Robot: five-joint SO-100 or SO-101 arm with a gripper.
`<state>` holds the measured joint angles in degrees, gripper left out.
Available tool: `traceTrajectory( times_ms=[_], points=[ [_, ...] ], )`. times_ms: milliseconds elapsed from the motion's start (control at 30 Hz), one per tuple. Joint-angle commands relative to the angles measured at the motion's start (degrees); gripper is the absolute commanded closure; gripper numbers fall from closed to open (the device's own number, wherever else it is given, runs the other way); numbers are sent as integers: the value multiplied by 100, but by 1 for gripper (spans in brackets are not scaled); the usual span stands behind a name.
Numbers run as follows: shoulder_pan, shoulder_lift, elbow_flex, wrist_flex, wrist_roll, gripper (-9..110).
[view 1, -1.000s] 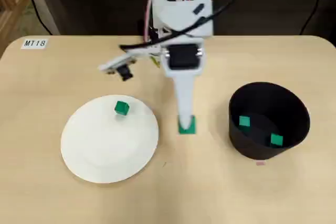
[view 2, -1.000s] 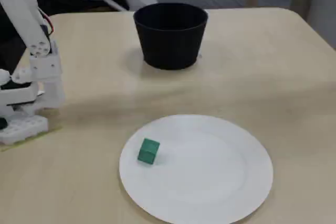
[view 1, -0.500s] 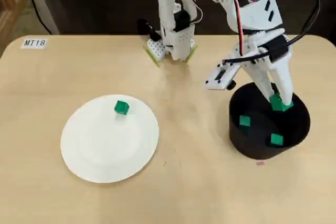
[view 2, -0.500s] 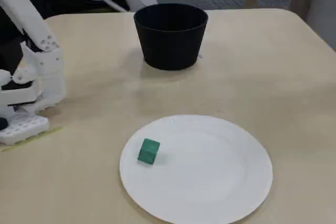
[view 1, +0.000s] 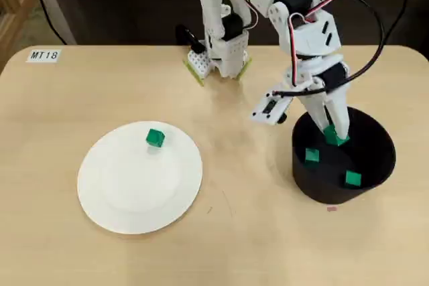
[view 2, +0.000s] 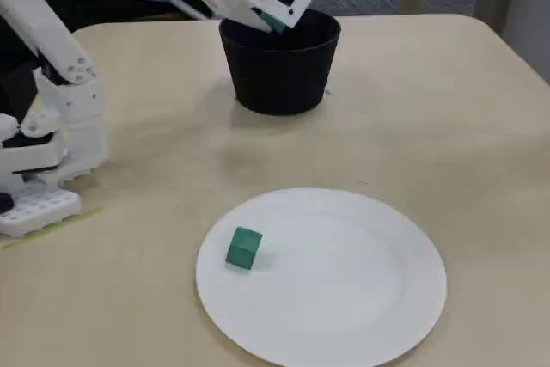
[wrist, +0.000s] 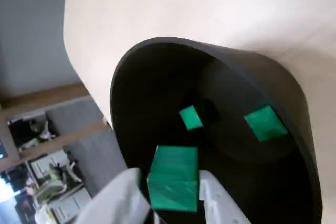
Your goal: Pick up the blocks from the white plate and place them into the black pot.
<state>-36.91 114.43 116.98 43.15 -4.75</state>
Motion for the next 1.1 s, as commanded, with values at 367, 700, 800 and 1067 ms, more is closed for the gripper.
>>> traceTrajectory(
  times_ms=[367, 700, 800, 1067],
  points=[
    [703, 765, -79, 44, 185, 104],
    [4896, 1749, 308, 2030, 88, 104],
    [5783, 1723, 448, 2619, 62, 104],
    [6108, 1116, 615, 2830, -229, 104]
  ],
)
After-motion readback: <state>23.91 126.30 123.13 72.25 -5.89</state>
